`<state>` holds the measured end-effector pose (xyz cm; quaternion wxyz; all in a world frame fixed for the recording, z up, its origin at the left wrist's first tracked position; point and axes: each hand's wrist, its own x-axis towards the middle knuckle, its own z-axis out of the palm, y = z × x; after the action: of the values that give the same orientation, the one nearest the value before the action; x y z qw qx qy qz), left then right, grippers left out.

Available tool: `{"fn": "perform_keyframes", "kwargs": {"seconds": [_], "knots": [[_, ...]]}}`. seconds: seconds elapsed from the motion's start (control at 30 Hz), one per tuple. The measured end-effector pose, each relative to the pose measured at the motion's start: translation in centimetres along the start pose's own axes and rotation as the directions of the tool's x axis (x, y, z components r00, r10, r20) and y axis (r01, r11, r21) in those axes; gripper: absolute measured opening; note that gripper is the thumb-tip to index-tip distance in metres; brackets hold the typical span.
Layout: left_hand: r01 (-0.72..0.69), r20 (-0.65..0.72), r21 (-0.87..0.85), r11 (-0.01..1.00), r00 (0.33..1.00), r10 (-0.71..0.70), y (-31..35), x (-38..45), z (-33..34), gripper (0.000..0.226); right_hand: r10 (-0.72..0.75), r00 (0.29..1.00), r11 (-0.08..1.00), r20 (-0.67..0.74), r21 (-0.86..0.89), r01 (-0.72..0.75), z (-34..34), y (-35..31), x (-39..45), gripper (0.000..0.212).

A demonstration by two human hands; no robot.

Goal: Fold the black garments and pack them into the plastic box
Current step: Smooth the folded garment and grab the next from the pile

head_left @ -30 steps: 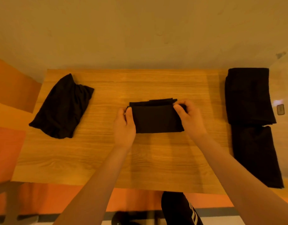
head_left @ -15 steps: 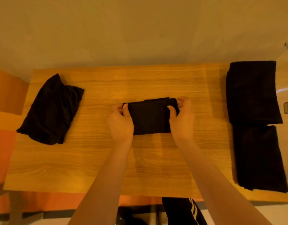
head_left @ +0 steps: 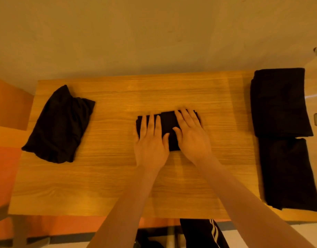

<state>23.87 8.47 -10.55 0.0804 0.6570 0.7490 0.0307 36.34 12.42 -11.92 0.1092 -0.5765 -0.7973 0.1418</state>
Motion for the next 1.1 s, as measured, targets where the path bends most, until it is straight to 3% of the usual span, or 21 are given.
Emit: {"fn": "perform_keyframes", "kwargs": {"seconds": [0.23,0.37,0.4,0.47,0.53,0.57,0.63,0.67,0.73,0.83,0.97,1.03,1.1], "knots": [[0.229,0.194,-0.112,0.967,0.959,-0.205,-1.8,1.6,-0.3,0.075,0.193,0.978,0.980,0.076,-0.071,-0.188,0.0,0.1,-0.4,0.065],[0.384,0.239,-0.282,0.879,0.916,-0.324,-2.7,1.1,-1.5,0.071,0.391,0.912,0.920,0.127,-0.057,-0.387,-1.0,-0.3,-1.0,0.073],[0.454,0.232,-0.348,0.820,0.889,-0.394,-2.9,0.4,-2.0,0.070,0.396,0.912,0.918,0.109,-0.045,-0.393,-1.4,-0.3,-1.1,0.074],[0.601,0.245,-0.495,0.628,0.789,-0.563,-2.8,-1.7,-3.0,0.066,0.221,0.975,0.974,0.016,-0.050,-0.220,-2.0,-0.4,-1.1,0.068],[0.701,0.367,-0.629,0.335,0.648,-0.667,-1.8,-3.9,-3.9,0.061,-0.021,0.998,0.997,0.056,-0.073,0.025,-2.1,-0.3,-0.8,0.059],[0.724,0.447,-0.662,0.195,0.589,-0.673,-1.2,-4.5,-4.0,0.058,-0.071,0.989,0.994,0.128,-0.075,0.081,-2.0,-0.2,-0.6,0.059],[0.749,0.588,-0.663,-0.007,0.514,-0.625,-0.3,-4.0,-4.1,0.053,-0.013,0.964,0.998,0.264,-0.059,0.030,-1.6,-0.1,-0.9,0.061],[0.752,0.633,-0.656,-0.067,0.499,-0.592,0.0,-3.3,-4.0,0.048,0.032,0.964,0.998,0.264,-0.054,-0.018,-1.4,-0.1,-1.2,0.062],[0.741,0.658,-0.660,-0.123,0.491,-0.571,0.3,-1.5,-3.9,0.035,0.110,0.967,0.994,0.230,-0.036,-0.105,-1.4,-0.8,-2.2,0.063],[0.710,0.643,-0.698,-0.094,0.564,-0.518,0.7,0.7,-4.3,0.029,0.179,0.965,0.983,0.193,-0.005,-0.181,-0.9,-1.5,-4.4,0.060],[0.703,0.679,-0.705,-0.098,0.627,-0.382,2.3,1.0,-5.7,0.050,0.220,0.952,0.974,0.211,0.005,-0.226,-1.4,-1.6,-7.3,0.068],[0.669,0.662,-0.734,-0.117,0.667,-0.342,3.1,0.2,-6.5,0.047,0.216,0.948,0.961,0.235,0.122,-0.249,-2.5,-0.9,-7.5,0.066],[0.625,0.643,-0.764,-0.162,0.716,-0.270,3.8,-0.7,-7.7,0.042,0.230,0.943,0.881,0.241,0.360,-0.307,-4.4,-0.3,-6.7,0.069]]}}
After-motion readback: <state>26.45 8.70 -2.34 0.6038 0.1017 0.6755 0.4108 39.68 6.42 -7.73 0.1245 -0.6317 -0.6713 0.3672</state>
